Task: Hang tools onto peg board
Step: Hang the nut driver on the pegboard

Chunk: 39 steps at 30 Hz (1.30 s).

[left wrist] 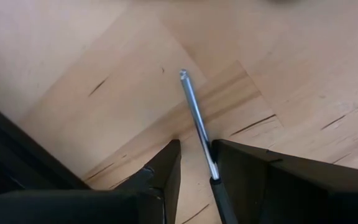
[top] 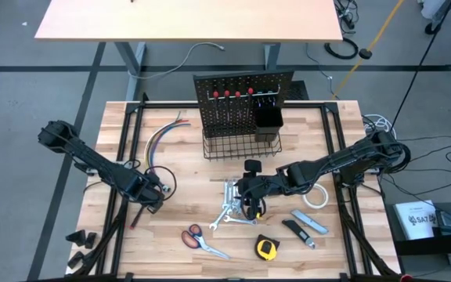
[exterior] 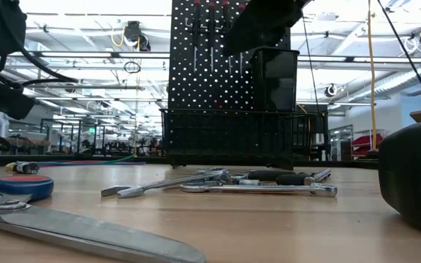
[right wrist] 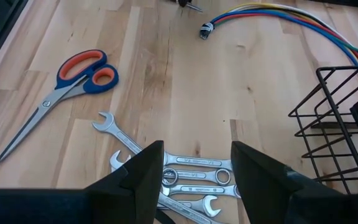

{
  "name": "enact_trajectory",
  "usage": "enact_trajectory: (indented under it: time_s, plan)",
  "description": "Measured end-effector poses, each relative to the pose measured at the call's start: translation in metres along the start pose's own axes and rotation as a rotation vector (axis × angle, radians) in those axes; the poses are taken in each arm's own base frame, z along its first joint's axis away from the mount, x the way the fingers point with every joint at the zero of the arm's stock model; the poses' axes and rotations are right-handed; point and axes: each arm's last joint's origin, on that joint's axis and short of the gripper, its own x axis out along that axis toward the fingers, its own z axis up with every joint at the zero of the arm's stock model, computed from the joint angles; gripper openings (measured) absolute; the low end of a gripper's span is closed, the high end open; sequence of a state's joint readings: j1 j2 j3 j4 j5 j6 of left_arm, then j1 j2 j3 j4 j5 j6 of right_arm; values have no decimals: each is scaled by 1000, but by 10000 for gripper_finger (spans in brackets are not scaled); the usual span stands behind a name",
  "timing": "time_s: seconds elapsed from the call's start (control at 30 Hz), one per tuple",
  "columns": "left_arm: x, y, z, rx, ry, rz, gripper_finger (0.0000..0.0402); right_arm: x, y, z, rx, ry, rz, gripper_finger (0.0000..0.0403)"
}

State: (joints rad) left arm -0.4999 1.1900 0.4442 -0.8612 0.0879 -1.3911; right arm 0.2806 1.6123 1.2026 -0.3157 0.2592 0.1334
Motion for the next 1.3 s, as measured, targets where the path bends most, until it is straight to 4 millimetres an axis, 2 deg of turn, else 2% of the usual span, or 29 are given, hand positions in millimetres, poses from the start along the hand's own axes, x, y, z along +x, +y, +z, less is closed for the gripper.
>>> enact_trajectory:
  time_s: [0.13, 0.33, 0.53, 0.67, 0.8, 0.97, 1.07, 1.17, 1.3]
  plan:
    - [0, -1, 0, -5, 0, -12, 84, 0, 0, 0, 0, 0, 0, 180]
    - [0, -4, 1, 38, -2, -40, 12, 0, 0, 0, -7, 0, 0, 180]
    - [-6, -8, 1, 76, -2, -46, 12, 0, 0, 0, -7, 0, 0, 180]
    - [-26, -29, 3, 177, -56, -181, 12, 0, 0, 0, -7, 0, 0, 180]
    - [-46, -55, 8, 363, -215, -373, 12, 0, 0, 0, -14, 0, 0, 180]
    - [-79, -86, 14, 610, -537, -595, 12, 0, 0, 0, -15, 1, 2, 180]
    - [-98, -100, 17, 690, -739, -736, 12, 0, 1, 0, -31, 1, 6, 180]
    - [-112, -106, 21, 701, -883, -823, 12, -1, 5, -1, -80, 2, 27, 180]
    - [-123, -107, 31, 558, -996, -875, 12, -4, 16, 1, -209, -29, 148, 180]
